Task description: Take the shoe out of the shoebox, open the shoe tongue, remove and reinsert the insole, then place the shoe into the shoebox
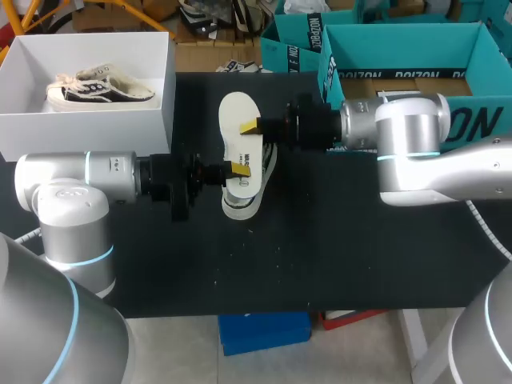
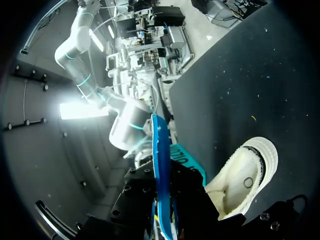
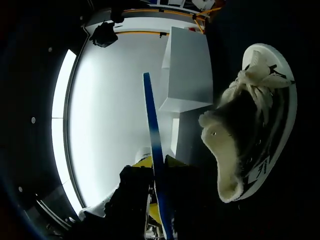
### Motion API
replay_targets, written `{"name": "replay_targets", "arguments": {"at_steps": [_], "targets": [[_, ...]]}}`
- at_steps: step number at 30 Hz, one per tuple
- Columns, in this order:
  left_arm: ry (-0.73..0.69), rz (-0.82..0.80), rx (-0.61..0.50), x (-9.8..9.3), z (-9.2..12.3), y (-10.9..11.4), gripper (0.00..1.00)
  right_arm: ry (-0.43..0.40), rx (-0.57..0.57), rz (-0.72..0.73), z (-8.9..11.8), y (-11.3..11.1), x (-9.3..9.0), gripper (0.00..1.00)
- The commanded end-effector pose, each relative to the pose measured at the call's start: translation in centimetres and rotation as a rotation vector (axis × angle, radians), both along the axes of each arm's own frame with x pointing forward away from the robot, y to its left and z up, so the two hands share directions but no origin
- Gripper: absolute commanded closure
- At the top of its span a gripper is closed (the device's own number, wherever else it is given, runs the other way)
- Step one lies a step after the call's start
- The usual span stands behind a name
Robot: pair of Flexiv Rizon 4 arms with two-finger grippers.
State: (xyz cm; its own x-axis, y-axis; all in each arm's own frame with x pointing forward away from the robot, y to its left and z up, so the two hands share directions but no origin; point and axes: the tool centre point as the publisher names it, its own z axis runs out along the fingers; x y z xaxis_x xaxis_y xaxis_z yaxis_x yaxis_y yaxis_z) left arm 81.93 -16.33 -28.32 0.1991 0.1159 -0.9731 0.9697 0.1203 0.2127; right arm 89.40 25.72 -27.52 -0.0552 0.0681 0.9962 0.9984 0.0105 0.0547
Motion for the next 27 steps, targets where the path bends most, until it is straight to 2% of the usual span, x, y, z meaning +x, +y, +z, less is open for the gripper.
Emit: {"name": "replay_targets", "arguments": {"at_steps": [1, 6, 13, 20, 27], "targets": [[0.002, -0.003, -0.004, -0.1, 0.2, 0.0, 0.00, 0.000, 0.001, 0.000, -0.2, 0.2, 0.1, 1.00], [0.008, -0.013, 0.139, -0.7, 2.2, 1.1, 0.00, 0.000, 0.001, 0.000, -0.2, 0.2, 0.1, 1.00], [-0.072, -0.119, 0.453, -1.6, 5.0, 3.9, 0.00, 0.000, 0.001, 0.000, -0.2, 0.2, 0.1, 1.00], [-0.163, -0.290, 0.869, -1.7, 6.6, 5.3, 0.00, 0.000, 0.001, 0.000, -0.2, 0.2, 0.1, 1.00], [-0.248, -0.374, 1.294, -1.7, 8.2, 4.4, 0.00, 0.000, 0.001, 0.000, -0.2, 0.2, 0.1, 1.00]]}}
